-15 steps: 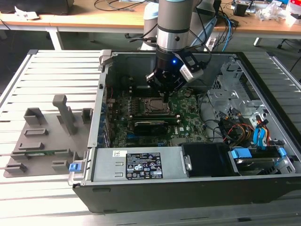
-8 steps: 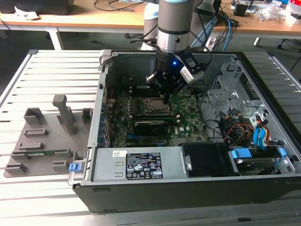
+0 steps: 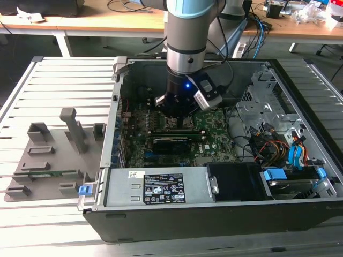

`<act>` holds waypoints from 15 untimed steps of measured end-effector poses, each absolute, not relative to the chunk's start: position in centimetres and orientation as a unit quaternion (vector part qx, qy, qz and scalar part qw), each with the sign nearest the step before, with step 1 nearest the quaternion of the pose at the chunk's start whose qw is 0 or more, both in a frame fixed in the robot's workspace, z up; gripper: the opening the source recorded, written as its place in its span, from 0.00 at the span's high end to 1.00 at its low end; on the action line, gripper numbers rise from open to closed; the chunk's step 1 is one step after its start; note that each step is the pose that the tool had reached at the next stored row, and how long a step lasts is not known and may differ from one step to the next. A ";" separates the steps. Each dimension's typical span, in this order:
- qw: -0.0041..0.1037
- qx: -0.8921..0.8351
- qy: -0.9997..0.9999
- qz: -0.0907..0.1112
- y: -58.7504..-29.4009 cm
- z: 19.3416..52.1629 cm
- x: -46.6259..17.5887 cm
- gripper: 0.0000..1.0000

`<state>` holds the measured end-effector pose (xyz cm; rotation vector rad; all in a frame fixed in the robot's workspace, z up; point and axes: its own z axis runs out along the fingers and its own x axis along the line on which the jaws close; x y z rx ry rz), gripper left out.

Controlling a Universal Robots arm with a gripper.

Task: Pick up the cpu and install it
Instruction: 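Install the second cpu locking lever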

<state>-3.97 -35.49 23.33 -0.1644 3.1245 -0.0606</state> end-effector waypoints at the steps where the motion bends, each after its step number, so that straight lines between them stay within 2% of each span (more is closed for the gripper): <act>1: 0.006 -0.052 0.999 -0.013 -35.5 23.3 -4.3 0.89; 4: 0.007 -0.052 0.999 -0.001 -35.6 23.2 -5.1 0.89; 9: 0.008 -0.053 0.999 0.008 -36.8 22.9 -6.5 0.89; 12: 0.009 -0.055 0.998 0.031 -36.9 22.9 -6.7 0.89; 15: 0.009 -0.057 0.998 0.038 -37.1 22.6 -7.0 0.89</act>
